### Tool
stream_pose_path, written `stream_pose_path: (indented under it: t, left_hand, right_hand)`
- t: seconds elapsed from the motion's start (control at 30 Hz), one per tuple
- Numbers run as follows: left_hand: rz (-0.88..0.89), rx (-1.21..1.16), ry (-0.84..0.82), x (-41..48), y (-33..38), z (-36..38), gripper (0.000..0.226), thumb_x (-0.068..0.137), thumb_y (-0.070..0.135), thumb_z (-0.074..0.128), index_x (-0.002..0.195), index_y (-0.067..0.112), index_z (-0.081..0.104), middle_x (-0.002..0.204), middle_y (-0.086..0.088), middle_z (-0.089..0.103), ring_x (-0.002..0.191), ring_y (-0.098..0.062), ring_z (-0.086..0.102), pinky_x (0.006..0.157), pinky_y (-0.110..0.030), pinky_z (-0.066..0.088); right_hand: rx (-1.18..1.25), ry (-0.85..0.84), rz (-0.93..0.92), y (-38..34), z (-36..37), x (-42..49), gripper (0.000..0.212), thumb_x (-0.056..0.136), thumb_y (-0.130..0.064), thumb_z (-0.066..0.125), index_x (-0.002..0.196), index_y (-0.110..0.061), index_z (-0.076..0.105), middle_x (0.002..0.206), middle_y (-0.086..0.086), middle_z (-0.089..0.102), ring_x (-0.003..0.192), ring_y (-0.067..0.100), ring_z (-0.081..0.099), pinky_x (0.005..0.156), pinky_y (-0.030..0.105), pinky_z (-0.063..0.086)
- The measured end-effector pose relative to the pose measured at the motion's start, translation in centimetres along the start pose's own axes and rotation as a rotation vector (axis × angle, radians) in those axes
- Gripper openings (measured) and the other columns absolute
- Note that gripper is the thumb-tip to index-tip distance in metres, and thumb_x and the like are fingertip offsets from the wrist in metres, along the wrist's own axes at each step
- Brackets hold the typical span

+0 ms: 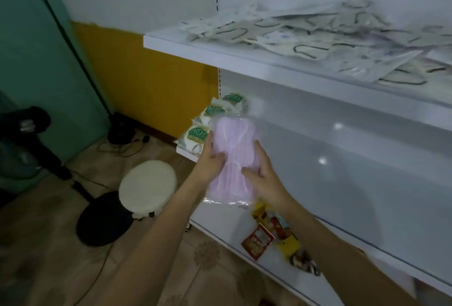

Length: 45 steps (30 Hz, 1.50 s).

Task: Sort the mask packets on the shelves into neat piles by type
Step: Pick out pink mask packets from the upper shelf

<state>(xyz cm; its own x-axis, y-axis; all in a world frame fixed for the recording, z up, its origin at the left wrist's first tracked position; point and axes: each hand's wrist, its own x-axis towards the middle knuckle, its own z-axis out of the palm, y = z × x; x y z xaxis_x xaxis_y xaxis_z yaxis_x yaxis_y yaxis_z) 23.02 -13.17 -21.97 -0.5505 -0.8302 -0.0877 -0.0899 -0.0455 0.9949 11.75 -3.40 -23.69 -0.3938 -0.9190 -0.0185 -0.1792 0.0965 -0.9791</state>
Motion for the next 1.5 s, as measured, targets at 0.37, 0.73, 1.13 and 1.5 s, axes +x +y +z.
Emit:
stream_pose_path:
  t: [0.37,0.73,1.13,1.5]
  left_hand:
    - [-0.337,0.566,-0.252,11.6,-6.4,3.4,0.04,0.096,0.0,0.04,0.136,-0.004,0.035,0.138,-0.021,0.044,0.119,-0.023,0.048,0.091,-0.022,0.033]
    - [-0.248,0.53,-0.149,27.0,-12.0,4.1,0.045,0.091,-0.004,0.044,0.135,0.003,0.039,0.106,-0.007,0.05,0.096,-0.022,0.052,0.062,-0.014,0.042]
    - [-0.097,0.956,-0.115,32.3,-16.5,4.1,0.053,0.097,0.024,0.039,0.146,0.011,0.021,0.153,-0.01,0.021,0.14,-0.025,0.023,0.112,-0.038,0.019]
    - [0.126,0.963,-0.194,27.4,-13.9,3.7,0.052,0.096,0.007,0.037,0.144,0.0,0.02,0.154,-0.016,0.016,0.142,-0.025,0.016,0.111,-0.029,0.01]
  right_hand:
    - [0.108,0.263,0.284,8.0,-2.6,10.6,0.051,0.076,-0.009,0.061,0.126,-0.004,0.049,0.111,0.009,0.058,0.102,0.026,0.058,0.073,0.024,0.051]
    - [0.017,0.314,0.446,14.7,-3.4,25.0,0.045,0.078,0.011,0.054,0.123,0.003,0.051,0.093,0.005,0.056,0.076,0.018,0.055,0.055,0.021,0.043]
    - [-0.133,0.107,0.423,18.1,-2.7,30.6,0.08,0.088,0.007,0.05,0.15,-0.011,0.002,0.147,0.016,0.031,0.131,0.034,0.038,0.096,0.034,0.041]
    - [-0.083,0.153,0.525,16.0,-3.6,25.6,0.067,0.098,-0.013,0.045,0.15,-0.018,0.003,0.157,0.005,0.007,0.143,0.025,0.018,0.116,0.039,0.022]
